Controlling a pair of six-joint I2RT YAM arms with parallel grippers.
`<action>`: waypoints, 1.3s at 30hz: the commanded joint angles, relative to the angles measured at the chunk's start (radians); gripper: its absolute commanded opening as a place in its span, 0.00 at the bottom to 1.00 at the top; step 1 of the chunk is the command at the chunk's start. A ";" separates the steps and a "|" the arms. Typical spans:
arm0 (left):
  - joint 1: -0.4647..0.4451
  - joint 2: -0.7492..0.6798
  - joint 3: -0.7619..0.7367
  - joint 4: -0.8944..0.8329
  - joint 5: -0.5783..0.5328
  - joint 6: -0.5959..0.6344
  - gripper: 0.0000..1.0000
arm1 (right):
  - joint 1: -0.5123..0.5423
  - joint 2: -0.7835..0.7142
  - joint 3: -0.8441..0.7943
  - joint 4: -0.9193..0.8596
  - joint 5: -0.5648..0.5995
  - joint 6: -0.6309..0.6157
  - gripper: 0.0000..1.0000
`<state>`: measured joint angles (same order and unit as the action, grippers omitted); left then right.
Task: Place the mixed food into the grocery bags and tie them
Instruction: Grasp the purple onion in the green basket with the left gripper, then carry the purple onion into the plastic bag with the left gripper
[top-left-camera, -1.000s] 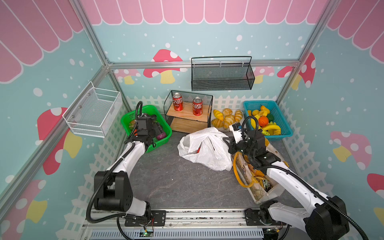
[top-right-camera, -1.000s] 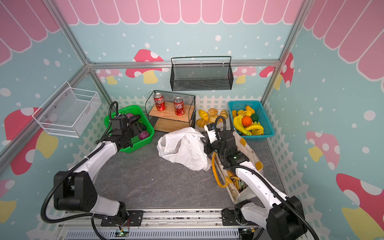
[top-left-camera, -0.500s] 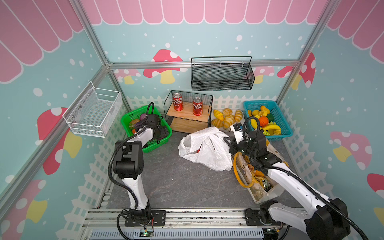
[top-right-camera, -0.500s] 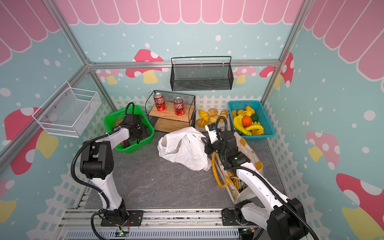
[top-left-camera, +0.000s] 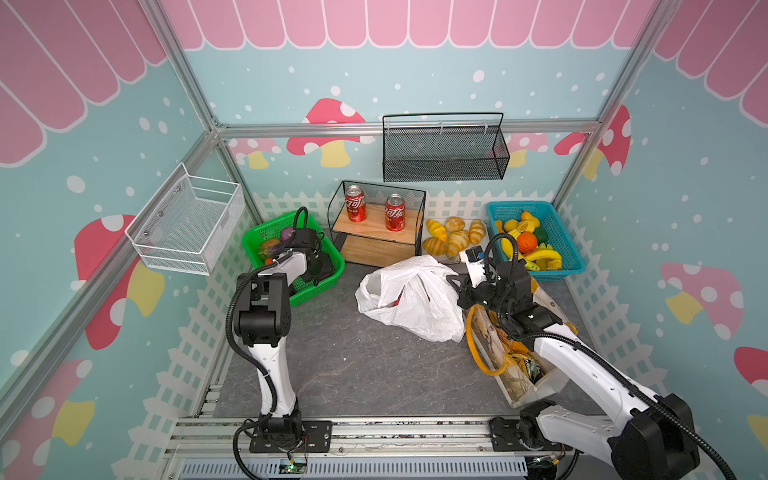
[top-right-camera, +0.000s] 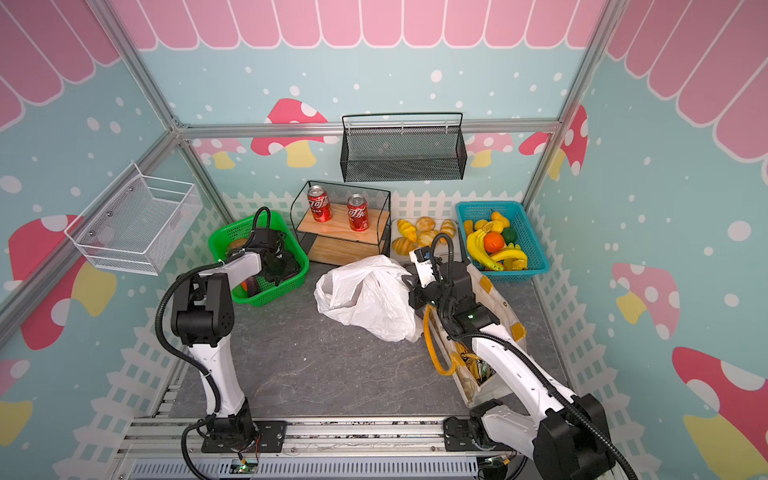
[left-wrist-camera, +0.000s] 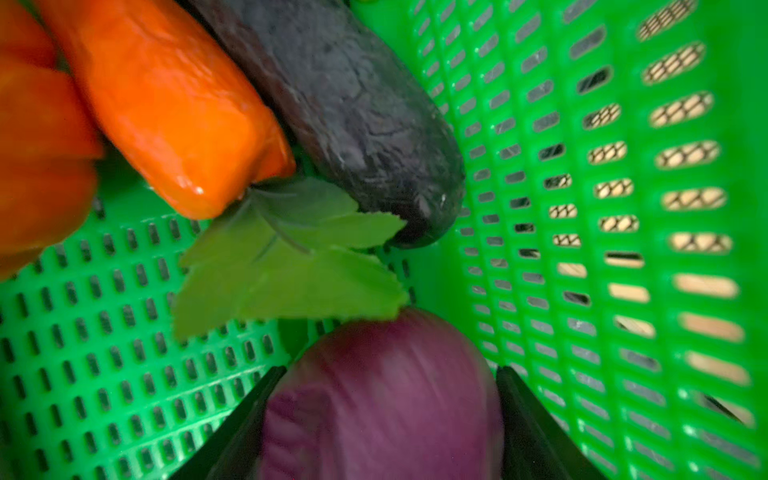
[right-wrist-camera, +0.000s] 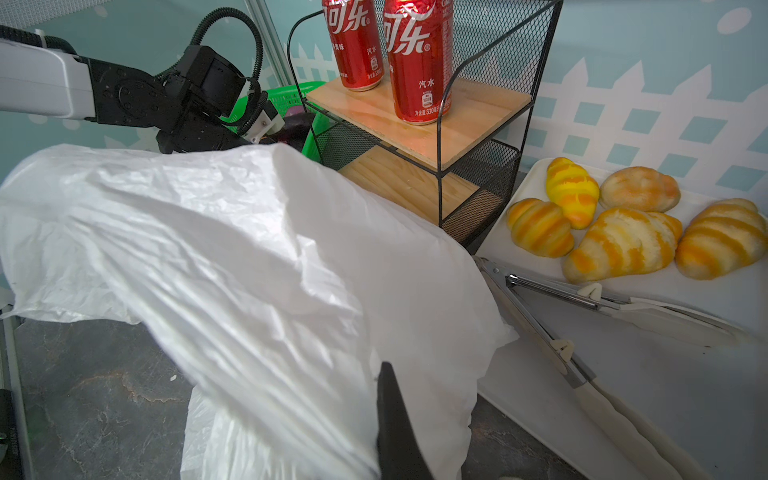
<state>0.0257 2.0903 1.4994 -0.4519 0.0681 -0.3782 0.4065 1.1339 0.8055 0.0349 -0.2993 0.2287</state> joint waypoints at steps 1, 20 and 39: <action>0.005 -0.058 -0.015 -0.003 -0.004 -0.011 0.47 | -0.003 0.002 -0.015 0.010 0.011 -0.011 0.00; -0.100 -0.818 -0.564 0.222 0.019 -0.220 0.40 | -0.003 -0.005 -0.011 0.014 0.014 -0.002 0.00; -0.575 -0.896 -0.756 0.490 0.191 -0.408 0.39 | -0.004 -0.021 0.012 0.005 -0.050 0.011 0.00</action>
<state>-0.5442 1.1126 0.6662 -0.1566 0.1711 -0.7368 0.4065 1.1347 0.8051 0.0410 -0.3164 0.2352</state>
